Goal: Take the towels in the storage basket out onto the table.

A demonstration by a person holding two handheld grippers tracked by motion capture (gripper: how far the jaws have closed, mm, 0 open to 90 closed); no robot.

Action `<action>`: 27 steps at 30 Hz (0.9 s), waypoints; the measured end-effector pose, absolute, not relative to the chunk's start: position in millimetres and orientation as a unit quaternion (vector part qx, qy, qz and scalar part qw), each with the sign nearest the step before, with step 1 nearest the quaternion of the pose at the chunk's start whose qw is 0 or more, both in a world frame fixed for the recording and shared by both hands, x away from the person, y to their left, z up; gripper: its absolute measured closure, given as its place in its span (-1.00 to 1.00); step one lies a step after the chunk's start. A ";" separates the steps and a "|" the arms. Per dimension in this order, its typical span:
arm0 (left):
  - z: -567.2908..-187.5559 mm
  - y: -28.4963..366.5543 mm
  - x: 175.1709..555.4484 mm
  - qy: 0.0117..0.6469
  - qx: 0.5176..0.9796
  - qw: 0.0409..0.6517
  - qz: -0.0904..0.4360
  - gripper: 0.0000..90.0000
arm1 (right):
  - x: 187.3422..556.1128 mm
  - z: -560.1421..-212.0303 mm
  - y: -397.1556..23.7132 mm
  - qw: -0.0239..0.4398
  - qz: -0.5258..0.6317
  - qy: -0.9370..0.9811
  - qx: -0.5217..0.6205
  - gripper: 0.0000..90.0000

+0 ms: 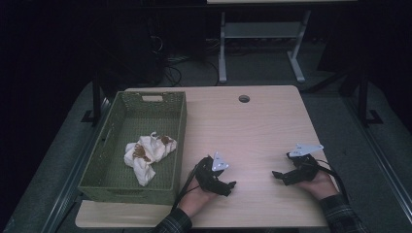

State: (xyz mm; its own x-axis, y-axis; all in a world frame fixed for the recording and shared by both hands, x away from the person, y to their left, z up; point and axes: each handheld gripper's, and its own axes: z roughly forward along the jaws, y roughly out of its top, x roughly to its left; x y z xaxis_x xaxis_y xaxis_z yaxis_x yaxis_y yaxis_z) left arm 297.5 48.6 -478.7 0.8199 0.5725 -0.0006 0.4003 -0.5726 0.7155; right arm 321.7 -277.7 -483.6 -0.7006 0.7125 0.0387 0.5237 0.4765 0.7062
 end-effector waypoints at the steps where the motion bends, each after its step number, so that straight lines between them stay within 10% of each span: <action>1: -478.7 48.6 297.5 0.277 0.879 0.370 0.116 -0.74 | 321.7 -483.6 -277.7 0.131 0.360 0.849 0.364 -0.95; 27: -471.5 45.7 303.7 0.291 0.880 0.359 0.114 -0.73 | 323.1 -483.7 -277.7 0.131 0.360 0.849 0.363 -0.95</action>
State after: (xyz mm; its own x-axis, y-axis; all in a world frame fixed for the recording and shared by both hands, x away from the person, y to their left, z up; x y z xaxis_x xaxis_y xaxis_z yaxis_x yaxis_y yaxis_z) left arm 303.7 45.7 -471.5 0.8049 0.5933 -0.0085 0.4302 -0.5736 0.6971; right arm 323.1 -277.7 -483.7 -0.7016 0.7114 0.0398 0.5230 0.4762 0.7069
